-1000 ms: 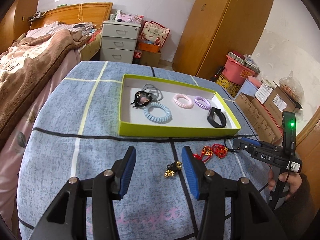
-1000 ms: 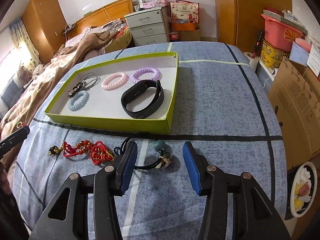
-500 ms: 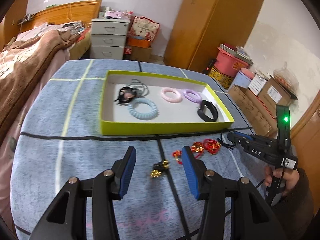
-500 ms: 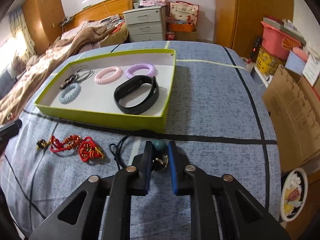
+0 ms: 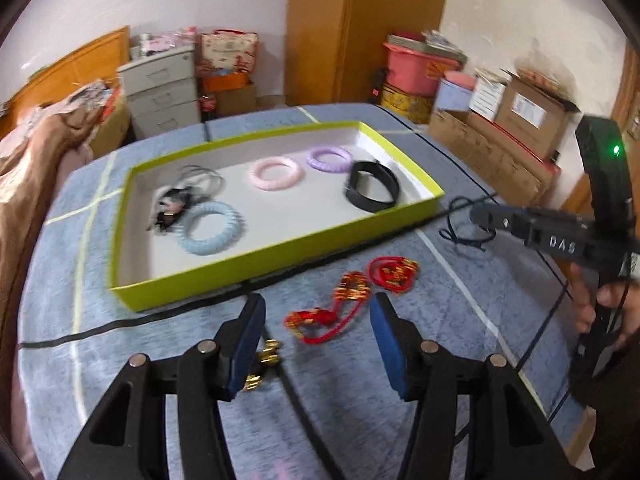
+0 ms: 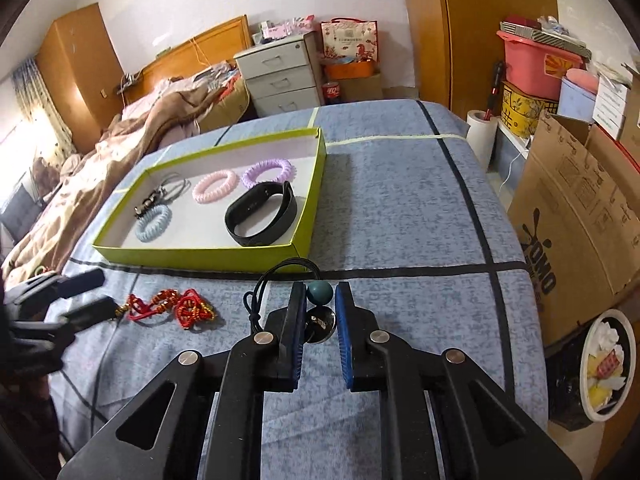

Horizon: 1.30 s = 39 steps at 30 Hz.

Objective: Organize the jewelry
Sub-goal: 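Grasp the long red tassel with the left tool while right tool holds the black cord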

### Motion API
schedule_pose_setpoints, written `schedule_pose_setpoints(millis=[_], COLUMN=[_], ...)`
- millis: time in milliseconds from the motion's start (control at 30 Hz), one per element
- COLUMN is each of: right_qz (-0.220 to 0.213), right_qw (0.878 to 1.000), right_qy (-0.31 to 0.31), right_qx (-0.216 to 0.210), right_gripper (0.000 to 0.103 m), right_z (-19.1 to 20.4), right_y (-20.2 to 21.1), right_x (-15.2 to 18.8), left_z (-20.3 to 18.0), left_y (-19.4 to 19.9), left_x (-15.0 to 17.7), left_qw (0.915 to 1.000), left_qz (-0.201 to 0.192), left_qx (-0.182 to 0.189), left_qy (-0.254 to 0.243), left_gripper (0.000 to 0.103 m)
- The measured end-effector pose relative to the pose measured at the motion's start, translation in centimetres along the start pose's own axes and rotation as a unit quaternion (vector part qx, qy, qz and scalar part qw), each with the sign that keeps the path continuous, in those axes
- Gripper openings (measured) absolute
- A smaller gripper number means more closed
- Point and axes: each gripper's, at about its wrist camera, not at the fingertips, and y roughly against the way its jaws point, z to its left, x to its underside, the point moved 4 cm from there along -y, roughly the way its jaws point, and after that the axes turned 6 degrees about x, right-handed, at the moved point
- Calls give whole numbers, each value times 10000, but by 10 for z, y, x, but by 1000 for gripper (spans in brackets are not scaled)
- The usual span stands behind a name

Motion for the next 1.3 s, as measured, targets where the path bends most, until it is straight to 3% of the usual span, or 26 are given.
schedule_pose_setpoints(millis=[100,200,300,400,467,633,833,933,1000,1300], right_qz=[-66,-118,-144,-156,-166,-189,-191,-186,-181,-188], right_qw=[10000,9999,9998,9997,9996,9995,9993,9993,9993,9994], right_qy=[-35,-57,-44,-41,-48,-57,-87,-89,-86,-89], right_qx=[-63,-111,-142,-177,-215,-239,-294,-303,-301,-282], right_gripper=[15,15,15,15,15,15,15,15,15,15], right_z=[1,2,3,4,5,5,5,6,6,7], right_y=[6,11,13,13,13,14,15,14,14,14], right_x=[-1,-1,-2,-2,-2,-3,-2,-3,-3,-3], left_z=[-5,-9,-10,-11,-10,-10,-11,-11,-8,-9], left_y=[-9,-16,-24,-30,-34,-35,-35,-34,-33,-27], left_x=[0,0,2,3,5,3,2,3,1,-1], left_qw=[9994,9991,9968,9979,9966,9970,9975,9979,9982,9988], left_qz=[108,242,380,455,528,471,445,423,399,281], left_qx=[-255,-174,-538,-267,-443,-443,-315,-266,-263,-252], left_qy=[-215,-285,-459,-386,-448,-426,-456,-406,-351,-312], left_gripper=[57,57,57,57,57,56,29,26,14,14])
